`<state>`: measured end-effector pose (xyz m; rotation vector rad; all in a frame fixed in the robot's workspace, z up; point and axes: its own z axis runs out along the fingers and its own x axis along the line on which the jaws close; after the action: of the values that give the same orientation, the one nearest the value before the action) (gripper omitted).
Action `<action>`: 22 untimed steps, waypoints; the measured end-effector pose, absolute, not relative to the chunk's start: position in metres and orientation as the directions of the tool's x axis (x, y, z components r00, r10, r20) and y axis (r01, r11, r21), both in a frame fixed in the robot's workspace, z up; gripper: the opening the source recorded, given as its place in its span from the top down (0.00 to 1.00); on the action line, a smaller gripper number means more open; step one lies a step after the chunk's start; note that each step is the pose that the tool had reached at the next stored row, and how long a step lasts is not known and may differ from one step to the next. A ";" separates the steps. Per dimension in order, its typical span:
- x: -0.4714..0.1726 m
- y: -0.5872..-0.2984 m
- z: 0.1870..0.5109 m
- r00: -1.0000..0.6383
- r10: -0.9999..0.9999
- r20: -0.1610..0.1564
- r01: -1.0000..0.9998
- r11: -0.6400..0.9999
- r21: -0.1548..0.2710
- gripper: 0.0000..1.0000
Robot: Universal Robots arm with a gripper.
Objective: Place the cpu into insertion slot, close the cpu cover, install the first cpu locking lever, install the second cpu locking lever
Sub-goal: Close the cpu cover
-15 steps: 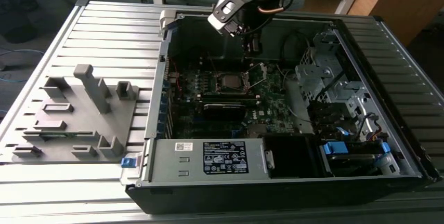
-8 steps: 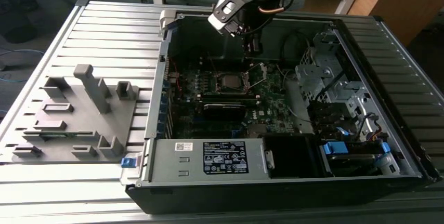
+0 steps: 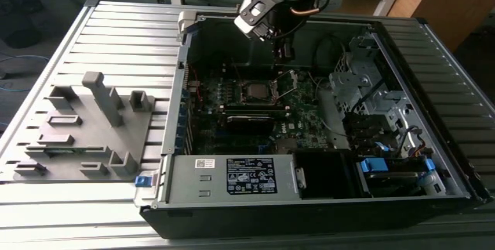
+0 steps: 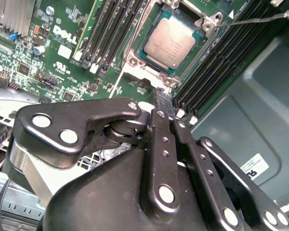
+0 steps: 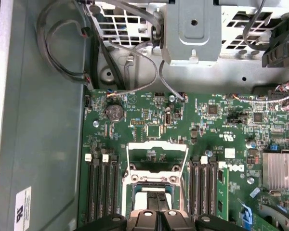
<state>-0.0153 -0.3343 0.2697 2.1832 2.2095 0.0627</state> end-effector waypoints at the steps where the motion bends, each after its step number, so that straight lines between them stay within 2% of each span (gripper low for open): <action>1: -0.014 -0.334 0.270 -0.012 1.000 0.004 0.999 0.012 0.053 0.90; 22: 0.032 -0.334 0.269 -0.012 1.000 0.004 0.999 0.012 0.053 0.90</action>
<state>0.0324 -0.3343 0.2695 2.1832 2.2096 0.0627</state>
